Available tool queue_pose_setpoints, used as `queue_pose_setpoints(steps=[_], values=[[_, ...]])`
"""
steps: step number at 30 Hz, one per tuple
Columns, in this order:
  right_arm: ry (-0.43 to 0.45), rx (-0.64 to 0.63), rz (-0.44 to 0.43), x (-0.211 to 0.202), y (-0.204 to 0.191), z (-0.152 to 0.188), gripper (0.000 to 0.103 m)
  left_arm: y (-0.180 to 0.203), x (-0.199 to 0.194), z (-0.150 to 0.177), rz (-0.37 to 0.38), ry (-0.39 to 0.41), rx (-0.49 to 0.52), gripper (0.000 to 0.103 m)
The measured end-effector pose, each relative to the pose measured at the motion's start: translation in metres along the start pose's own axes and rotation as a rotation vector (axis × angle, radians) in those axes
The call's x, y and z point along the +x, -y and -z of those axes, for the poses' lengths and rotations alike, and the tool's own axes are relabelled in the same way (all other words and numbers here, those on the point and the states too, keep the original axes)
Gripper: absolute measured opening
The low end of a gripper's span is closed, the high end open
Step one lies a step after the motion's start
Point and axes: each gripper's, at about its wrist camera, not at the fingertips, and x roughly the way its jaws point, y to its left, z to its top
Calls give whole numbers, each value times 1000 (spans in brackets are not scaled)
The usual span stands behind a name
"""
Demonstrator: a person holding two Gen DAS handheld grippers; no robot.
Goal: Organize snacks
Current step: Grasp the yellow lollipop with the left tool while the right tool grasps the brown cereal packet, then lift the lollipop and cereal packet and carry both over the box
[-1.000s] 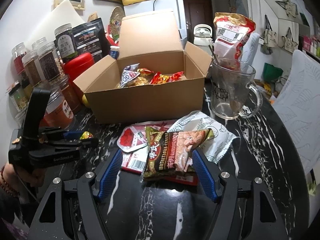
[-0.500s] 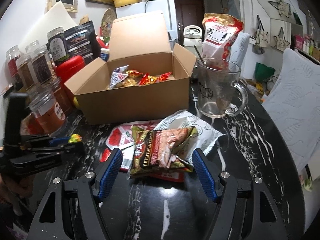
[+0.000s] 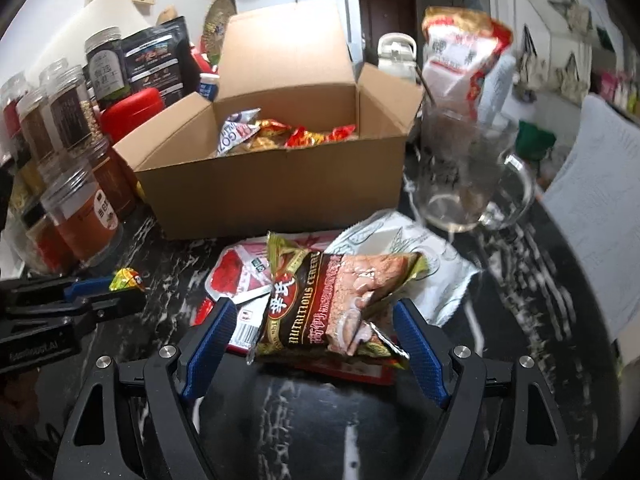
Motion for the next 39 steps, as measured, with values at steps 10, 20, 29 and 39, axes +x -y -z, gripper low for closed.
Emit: queue_pose_setpoints(steps=[10, 20, 29, 39], values=[[-71, 102, 12, 19, 8, 5, 62, -3, -4, 2, -11, 12, -7, 26], [-39, 120, 9, -1, 12, 19, 53, -1, -15, 11, -17, 25, -5, 26], [1, 94, -39, -35, 2, 32, 53, 12, -36, 23, -16, 52, 3, 26], [54, 57, -109, -87, -14, 45, 53, 31, -67, 33, -2, 102, 30, 26]])
